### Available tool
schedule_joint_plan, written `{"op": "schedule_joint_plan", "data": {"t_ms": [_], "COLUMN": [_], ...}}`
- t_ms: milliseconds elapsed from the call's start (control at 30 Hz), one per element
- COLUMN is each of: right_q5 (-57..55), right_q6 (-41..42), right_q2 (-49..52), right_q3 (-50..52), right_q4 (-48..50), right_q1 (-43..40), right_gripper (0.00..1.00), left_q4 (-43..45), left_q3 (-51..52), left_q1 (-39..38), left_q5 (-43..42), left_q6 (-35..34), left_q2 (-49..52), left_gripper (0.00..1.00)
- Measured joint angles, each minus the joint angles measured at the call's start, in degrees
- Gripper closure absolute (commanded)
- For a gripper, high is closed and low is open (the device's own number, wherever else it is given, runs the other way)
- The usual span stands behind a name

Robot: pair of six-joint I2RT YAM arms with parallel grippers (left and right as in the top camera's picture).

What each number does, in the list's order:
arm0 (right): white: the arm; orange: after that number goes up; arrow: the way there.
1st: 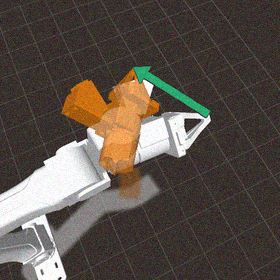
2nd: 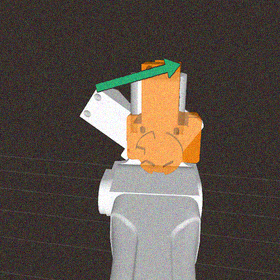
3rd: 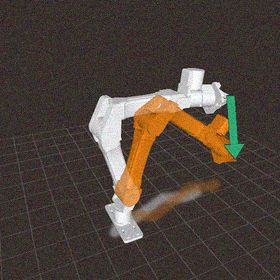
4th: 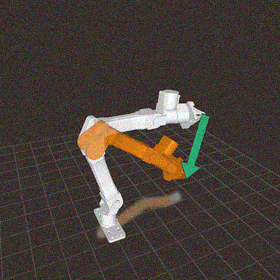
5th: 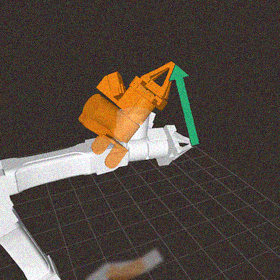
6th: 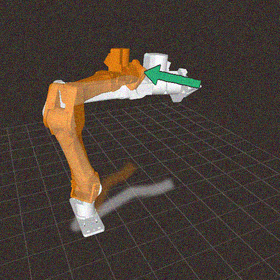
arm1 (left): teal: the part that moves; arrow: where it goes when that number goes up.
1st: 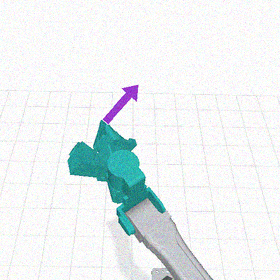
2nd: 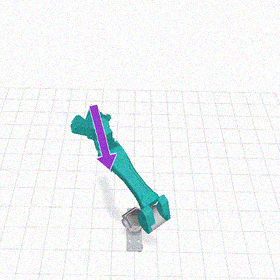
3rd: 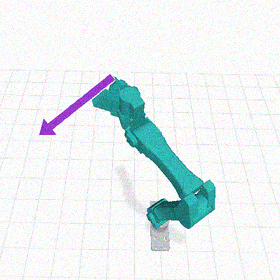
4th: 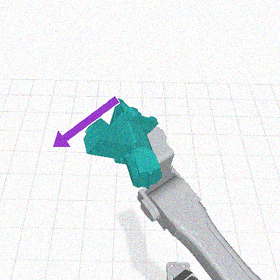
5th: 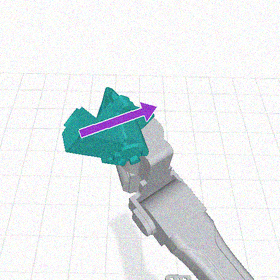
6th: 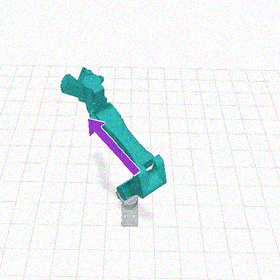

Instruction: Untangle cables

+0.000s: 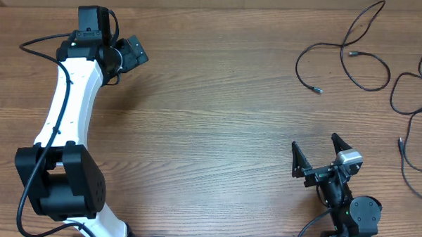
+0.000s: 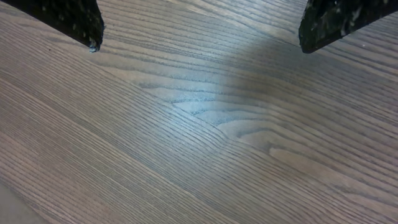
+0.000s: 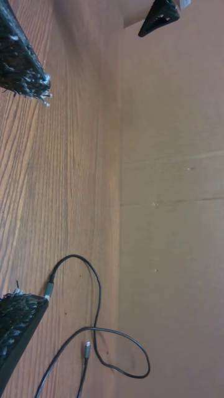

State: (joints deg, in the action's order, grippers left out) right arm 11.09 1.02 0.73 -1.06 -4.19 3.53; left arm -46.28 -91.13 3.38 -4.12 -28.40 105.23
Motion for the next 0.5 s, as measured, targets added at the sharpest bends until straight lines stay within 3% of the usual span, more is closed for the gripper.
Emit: {"op": "schedule_joint_plan", "data": {"t_ms": [500], "right_q5": [-1.5], "right_q6": [-1.1], "right_q2": [0.0], "right_q3": [0.0], "right_q4": [-0.3], "right_q1": [-0.9], "right_gripper": [0.0], "left_q4": [0.0], "left_q3": [0.0], "left_q1": [0.0], "left_q5": [0.0], "left_q6": [0.0], "left_q2": [0.0], "left_gripper": [0.01]}}
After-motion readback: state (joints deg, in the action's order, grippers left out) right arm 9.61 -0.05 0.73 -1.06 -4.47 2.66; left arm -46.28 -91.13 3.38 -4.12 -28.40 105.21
